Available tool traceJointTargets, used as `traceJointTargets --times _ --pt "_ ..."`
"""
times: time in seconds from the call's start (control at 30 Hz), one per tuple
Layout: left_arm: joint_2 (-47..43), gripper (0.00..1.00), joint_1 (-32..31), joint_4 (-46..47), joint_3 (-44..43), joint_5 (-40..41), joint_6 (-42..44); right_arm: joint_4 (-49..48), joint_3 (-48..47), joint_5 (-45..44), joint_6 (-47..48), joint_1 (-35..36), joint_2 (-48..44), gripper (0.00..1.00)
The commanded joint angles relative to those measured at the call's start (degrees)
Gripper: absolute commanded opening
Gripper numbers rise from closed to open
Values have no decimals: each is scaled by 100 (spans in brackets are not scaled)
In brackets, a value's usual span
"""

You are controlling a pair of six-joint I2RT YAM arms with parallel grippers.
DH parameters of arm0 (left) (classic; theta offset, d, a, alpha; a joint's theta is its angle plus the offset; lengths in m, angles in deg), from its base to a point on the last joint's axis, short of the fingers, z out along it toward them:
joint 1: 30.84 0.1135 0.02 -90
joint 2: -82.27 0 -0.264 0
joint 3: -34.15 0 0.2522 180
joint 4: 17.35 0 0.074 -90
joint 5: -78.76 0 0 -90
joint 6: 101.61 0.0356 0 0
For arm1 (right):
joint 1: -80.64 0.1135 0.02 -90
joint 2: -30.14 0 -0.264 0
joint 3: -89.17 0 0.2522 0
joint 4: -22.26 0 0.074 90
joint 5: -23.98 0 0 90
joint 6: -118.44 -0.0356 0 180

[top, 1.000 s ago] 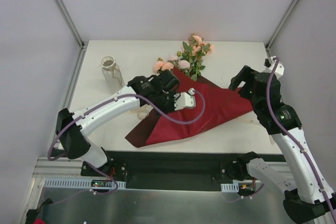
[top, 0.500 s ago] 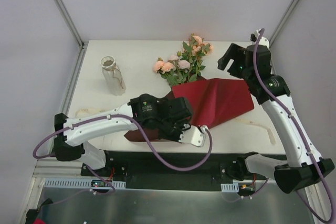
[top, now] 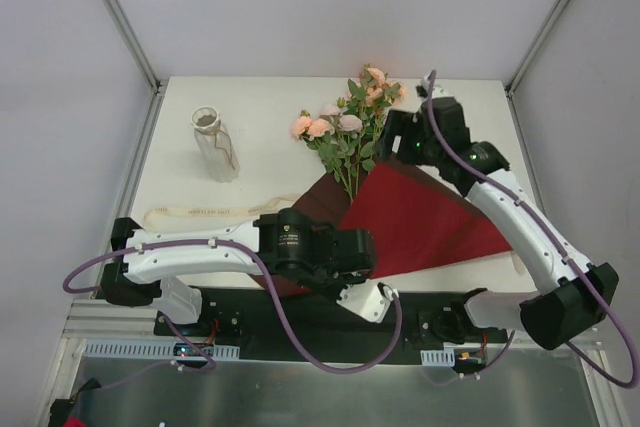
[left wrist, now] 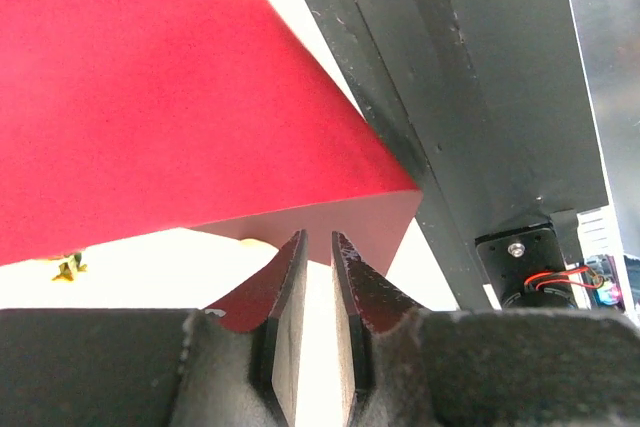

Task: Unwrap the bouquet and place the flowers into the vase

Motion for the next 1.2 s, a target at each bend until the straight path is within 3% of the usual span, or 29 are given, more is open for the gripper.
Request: traceJointTargets --times 0.0,0.3,0.57,0.77,0.87,0.93,1.0,1.17 --pt "-98 15 -16 -228 -398 330 38 225 1036 136 -88 359 -379 82" --pt "-441 15 168 -105 -759 1077 -76 707 2120 707 -545 386 -1951 77" --pt "-468 16 1959 800 -857 1130 -41 1508 2700 1313 -1239 605 -3701 77" --pt "-204 17 2646 1407 -452 946 -497 2211 2551 2349 -1179 694 -4202 77" --pt "-20 22 2735 1477 -303 744 -682 2553 2219 2842 -925 703 -4300 80" --pt "51 23 2823 1547 -206 665 -805 2887 1543 3166 -679 694 -4116 82" --pt "69 30 2989 1557 -206 516 -945 3342 554 3256 -345 703 -3687 84" --pt "-124 65 3367 1627 -144 208 -1236 3766 -1322 2792 -19 694 -2684 84"
